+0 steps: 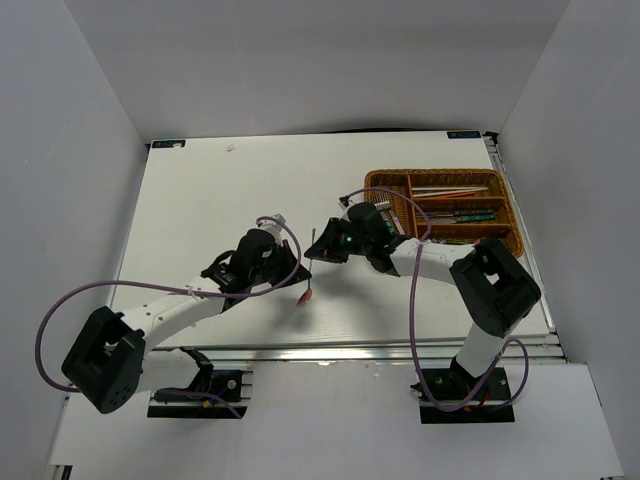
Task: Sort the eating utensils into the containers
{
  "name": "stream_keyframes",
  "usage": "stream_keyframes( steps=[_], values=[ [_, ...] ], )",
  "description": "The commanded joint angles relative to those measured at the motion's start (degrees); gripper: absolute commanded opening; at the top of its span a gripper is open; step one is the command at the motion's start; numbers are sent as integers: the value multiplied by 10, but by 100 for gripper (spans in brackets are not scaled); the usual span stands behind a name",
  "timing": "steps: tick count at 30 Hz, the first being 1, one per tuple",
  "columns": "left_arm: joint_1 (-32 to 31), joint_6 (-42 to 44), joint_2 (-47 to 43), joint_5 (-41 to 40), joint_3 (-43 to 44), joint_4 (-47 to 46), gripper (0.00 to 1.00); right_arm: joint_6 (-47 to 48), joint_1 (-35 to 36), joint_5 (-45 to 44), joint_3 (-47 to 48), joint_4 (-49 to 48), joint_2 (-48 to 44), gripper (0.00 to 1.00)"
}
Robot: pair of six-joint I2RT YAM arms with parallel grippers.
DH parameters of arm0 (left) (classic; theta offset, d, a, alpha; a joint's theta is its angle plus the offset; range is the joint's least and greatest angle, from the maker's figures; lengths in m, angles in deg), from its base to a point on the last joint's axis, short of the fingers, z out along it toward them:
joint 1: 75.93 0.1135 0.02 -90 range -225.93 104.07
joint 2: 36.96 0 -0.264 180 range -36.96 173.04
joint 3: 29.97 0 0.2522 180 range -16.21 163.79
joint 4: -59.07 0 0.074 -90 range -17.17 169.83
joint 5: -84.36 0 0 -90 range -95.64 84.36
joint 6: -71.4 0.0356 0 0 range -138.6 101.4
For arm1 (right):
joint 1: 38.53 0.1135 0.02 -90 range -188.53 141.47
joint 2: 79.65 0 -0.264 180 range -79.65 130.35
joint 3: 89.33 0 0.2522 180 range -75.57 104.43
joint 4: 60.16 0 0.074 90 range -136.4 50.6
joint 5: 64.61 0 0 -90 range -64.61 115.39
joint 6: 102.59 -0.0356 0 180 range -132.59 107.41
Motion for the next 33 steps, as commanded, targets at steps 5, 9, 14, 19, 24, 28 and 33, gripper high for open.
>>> stream_keyframes(
  steps=[5,9,14,19,24,28,33],
  values=[
    [-4,42,18,-25,76,48,0,-2,-2,-1,-1,-52,-10,0],
    [-4,58,14,-85,134,145,49,-9,-32,-42,-28,-31,-46,0],
    [-3,77,-41,-253,217,268,98,-11,-143,-92,-96,19,-151,0],
    [-3,107,-100,-385,241,361,98,13,-318,-97,-134,63,-242,0],
    [-2,144,-165,-450,175,351,98,14,-465,-106,-150,87,-279,0],
    [-2,158,-188,-423,119,316,98,-17,-565,-100,-171,39,-274,0],
    [-2,157,-186,-412,120,319,98,-25,-597,-112,-160,14,-235,0]
  ],
)
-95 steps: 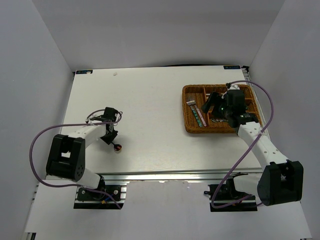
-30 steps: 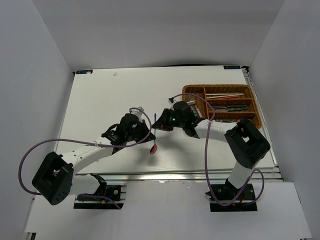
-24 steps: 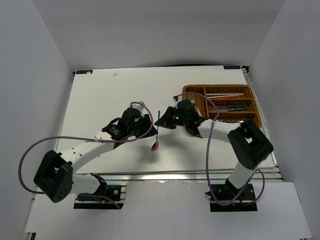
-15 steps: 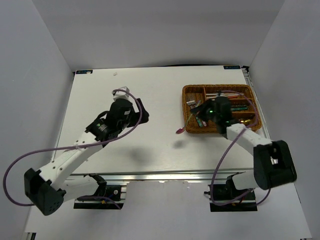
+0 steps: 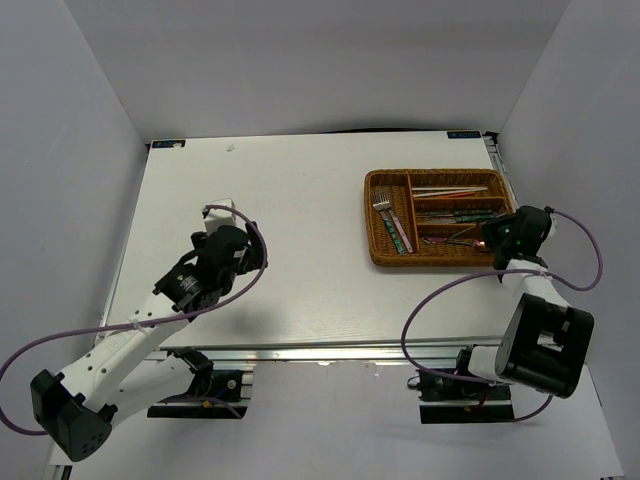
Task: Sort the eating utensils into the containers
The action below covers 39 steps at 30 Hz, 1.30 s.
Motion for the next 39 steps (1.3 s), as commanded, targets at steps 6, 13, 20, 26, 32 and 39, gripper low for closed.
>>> stream_keyframes(
  steps=[6,13,20,26,32,39],
  values=[
    [0,21,5,15,0,-14,98,2,-13,7,13,-40,40,19],
    [0,23,6,25,0,-16,98,7,-14,-7,4,-18,27,55],
    [0,12,-3,-5,1,-7,98,26,-14,-98,36,85,-31,75],
    [0,-11,-2,-56,8,13,98,69,-14,-151,120,194,-43,89],
    [2,-59,21,-159,53,59,98,166,17,-72,178,220,-71,89],
    [22,-45,71,-226,177,98,98,392,225,-153,253,315,-153,89]
  ],
)
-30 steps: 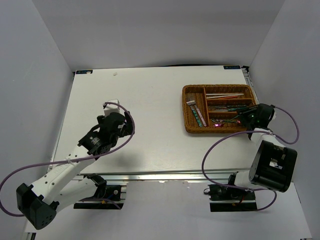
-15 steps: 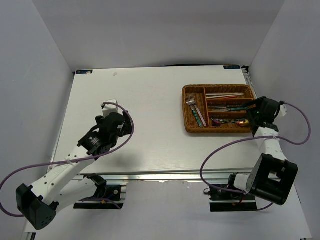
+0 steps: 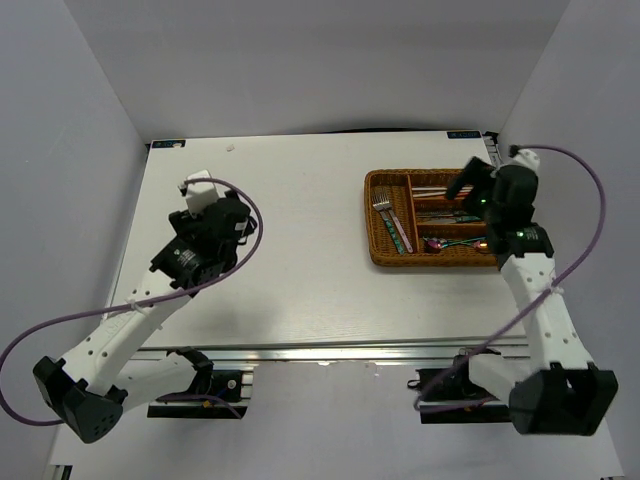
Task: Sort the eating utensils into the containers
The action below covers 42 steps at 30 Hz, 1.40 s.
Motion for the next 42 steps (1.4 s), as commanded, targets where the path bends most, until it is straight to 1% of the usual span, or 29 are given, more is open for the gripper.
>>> stream_keyframes(
  steps=[1,2,3,6,9,13,15,16,17,19,21,27,33,37,42],
  values=[
    [10,8,8,-70,66,31,98,142,105,-47,36,53,-71,89],
    [10,10,12,-78,97,40,98,155,127,-46,45,64,-99,89],
    [10,18,14,-92,110,46,98,160,133,-44,53,92,-112,89],
    [10,53,-8,-106,136,47,98,174,146,-24,80,133,-155,89],
    [10,88,-40,-98,128,20,98,187,147,1,115,187,-182,89],
    [10,92,-105,-116,114,22,98,219,147,17,150,272,-209,89],
    [10,100,-128,-124,101,22,98,230,151,10,148,284,-236,89],
    [10,103,-139,-129,85,20,98,229,155,5,134,284,-248,89],
    [10,106,-161,-139,75,20,98,230,157,17,124,276,-277,89],
    [10,112,-191,-152,46,20,98,235,157,32,107,264,-306,89],
    [10,110,-208,-157,29,20,98,231,156,30,100,261,-312,89],
    [10,119,-271,-135,-49,-21,98,223,156,45,63,249,-303,89],
    [10,111,-304,-124,-118,-56,98,223,156,45,20,223,-302,89],
    [10,109,-318,-95,-142,-68,98,221,157,42,9,218,-301,89],
    [10,97,-323,-100,-143,-57,98,219,157,44,4,216,-304,89]
  ],
)
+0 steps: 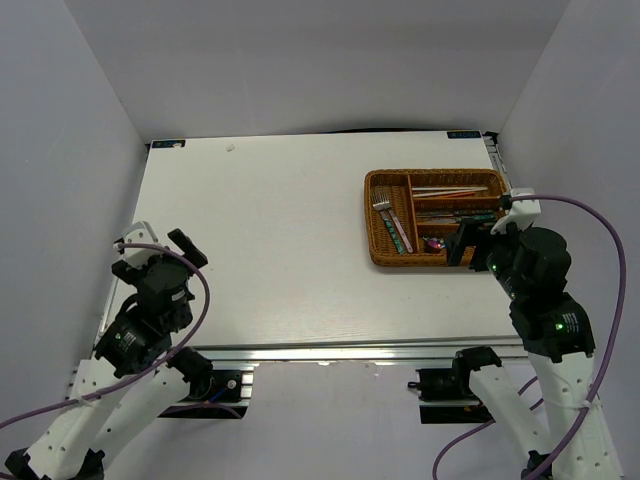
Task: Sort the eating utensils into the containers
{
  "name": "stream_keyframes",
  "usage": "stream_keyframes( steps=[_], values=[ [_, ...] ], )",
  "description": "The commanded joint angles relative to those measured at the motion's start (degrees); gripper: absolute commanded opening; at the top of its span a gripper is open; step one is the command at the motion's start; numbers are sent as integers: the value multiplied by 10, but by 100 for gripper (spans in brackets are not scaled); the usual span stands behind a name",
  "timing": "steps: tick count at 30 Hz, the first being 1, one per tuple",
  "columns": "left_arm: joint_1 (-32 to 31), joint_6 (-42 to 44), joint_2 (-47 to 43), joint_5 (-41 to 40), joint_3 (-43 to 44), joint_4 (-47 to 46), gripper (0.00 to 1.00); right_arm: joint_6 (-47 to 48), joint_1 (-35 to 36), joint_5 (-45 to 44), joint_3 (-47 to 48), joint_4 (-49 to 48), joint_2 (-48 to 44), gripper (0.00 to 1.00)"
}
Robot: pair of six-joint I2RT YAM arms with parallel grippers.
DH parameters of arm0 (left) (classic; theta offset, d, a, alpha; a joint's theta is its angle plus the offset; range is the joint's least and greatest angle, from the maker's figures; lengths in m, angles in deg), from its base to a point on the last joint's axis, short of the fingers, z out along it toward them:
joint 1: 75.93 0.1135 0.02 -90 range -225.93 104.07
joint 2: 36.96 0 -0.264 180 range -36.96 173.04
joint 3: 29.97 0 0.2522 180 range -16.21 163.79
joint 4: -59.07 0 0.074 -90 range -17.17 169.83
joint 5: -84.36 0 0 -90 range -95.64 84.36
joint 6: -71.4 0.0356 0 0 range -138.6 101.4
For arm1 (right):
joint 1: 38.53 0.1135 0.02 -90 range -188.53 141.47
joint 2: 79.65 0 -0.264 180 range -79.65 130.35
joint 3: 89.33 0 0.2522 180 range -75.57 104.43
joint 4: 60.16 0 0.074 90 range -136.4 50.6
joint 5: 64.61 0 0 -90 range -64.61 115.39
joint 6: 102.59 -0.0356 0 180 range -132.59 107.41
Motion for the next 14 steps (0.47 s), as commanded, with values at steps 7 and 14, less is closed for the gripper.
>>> stream_keyframes(
  steps=[7,14],
  values=[
    [2,-9,-6,8,-5,-8,98,2,3,1,-4,-34,-14,89],
    [2,-8,-5,10,-9,-11,98,-5,4,7,-11,-34,-5,90]
  ],
)
